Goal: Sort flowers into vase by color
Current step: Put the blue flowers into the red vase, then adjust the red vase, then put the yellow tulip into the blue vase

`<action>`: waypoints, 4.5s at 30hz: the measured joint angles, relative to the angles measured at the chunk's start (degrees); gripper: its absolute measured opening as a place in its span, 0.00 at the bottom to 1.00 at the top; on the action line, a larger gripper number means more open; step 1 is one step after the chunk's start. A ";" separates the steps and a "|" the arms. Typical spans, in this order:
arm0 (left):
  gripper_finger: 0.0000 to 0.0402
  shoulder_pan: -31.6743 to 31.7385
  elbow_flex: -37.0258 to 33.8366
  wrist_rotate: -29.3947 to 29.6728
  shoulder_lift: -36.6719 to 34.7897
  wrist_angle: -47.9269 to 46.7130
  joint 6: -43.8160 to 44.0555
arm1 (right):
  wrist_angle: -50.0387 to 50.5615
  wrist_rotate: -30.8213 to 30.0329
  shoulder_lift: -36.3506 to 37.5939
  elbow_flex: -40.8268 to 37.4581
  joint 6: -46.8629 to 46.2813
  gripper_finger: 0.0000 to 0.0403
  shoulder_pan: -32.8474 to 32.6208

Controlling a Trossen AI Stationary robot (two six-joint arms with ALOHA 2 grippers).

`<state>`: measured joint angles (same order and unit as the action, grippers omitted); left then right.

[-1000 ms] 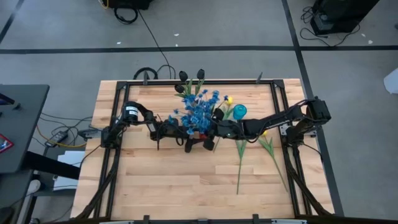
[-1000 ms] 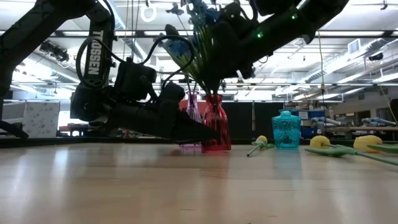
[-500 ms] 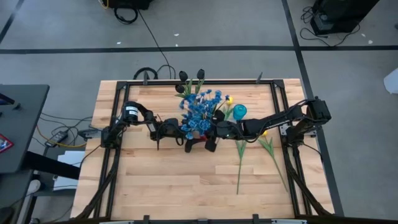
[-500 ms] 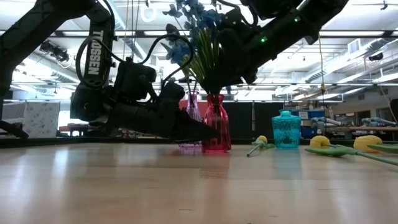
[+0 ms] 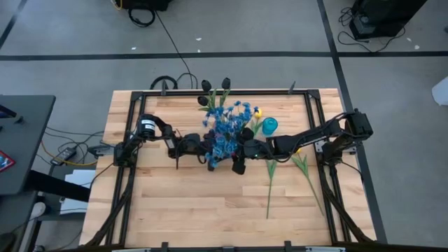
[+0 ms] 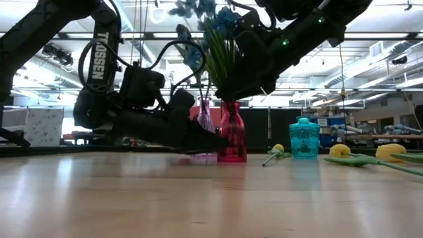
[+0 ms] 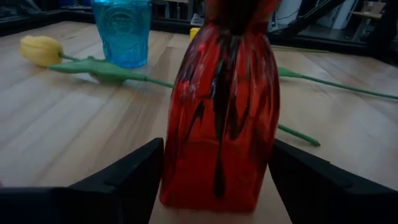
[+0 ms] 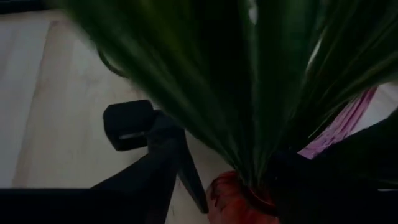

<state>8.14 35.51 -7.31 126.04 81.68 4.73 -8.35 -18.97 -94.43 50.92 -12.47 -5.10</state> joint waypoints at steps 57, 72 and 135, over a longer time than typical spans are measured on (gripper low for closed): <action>0.71 -6.01 -22.09 15.96 -47.22 -38.21 -2.31 | 7.32 -10.33 7.27 -15.47 -16.06 0.59 -6.33; 0.71 -8.69 -24.93 19.39 -64.05 -46.95 -1.12 | -10.29 -8.19 1.44 -18.36 -11.35 0.59 -3.64; 0.70 -48.66 -20.79 24.81 -56.42 -45.17 20.97 | 43.99 -14.77 -7.47 7.87 -55.50 0.48 -3.02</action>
<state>-40.52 14.72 17.50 69.62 36.52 25.70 35.64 -33.74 -101.90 58.78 -67.97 -8.12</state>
